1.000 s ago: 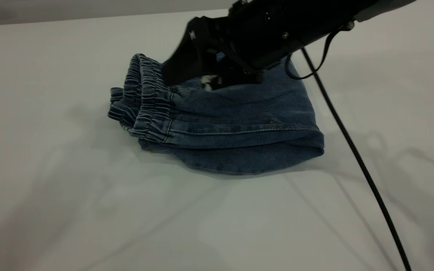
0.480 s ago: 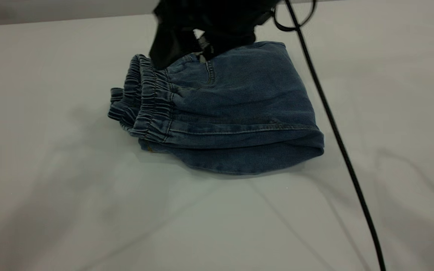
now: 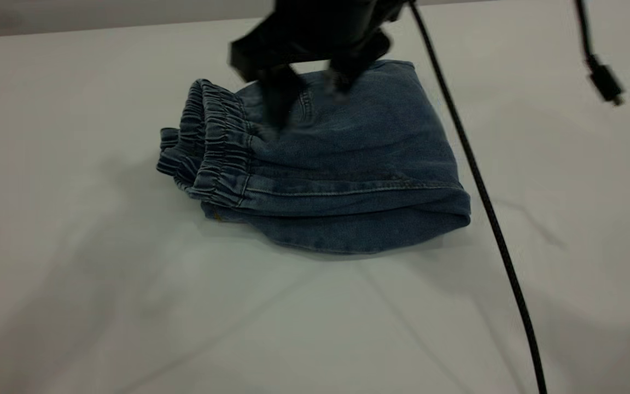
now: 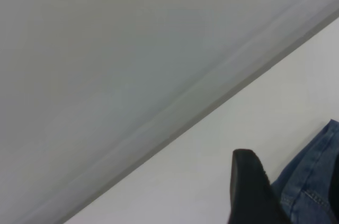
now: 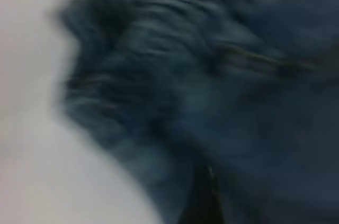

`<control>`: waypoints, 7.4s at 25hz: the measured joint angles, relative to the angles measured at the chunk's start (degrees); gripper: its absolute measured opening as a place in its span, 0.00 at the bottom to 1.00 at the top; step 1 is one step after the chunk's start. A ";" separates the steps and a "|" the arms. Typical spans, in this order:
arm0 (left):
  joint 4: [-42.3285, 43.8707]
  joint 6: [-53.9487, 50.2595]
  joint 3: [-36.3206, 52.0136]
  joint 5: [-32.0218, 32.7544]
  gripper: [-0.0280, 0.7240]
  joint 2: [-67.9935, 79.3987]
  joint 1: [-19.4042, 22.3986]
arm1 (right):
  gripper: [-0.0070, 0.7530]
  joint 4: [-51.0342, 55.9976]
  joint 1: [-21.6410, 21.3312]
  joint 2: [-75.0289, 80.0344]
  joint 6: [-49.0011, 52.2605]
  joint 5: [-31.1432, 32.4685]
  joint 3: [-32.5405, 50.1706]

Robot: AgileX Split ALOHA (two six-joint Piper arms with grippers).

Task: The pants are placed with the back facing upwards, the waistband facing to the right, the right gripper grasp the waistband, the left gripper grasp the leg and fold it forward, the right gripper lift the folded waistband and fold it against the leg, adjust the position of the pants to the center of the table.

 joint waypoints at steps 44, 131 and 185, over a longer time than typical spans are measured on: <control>-0.18 0.00 0.00 3.39 0.49 -4.37 -0.05 | 0.59 -3.74 1.35 15.68 19.71 3.39 -7.45; -12.17 -9.19 64.31 15.04 0.44 -70.79 -0.05 | 0.45 2.18 12.56 -108.05 -0.85 19.98 53.93; -12.05 -9.20 69.47 10.79 0.44 -83.32 24.64 | 0.45 2.60 -28.83 -121.20 -1.00 19.77 57.89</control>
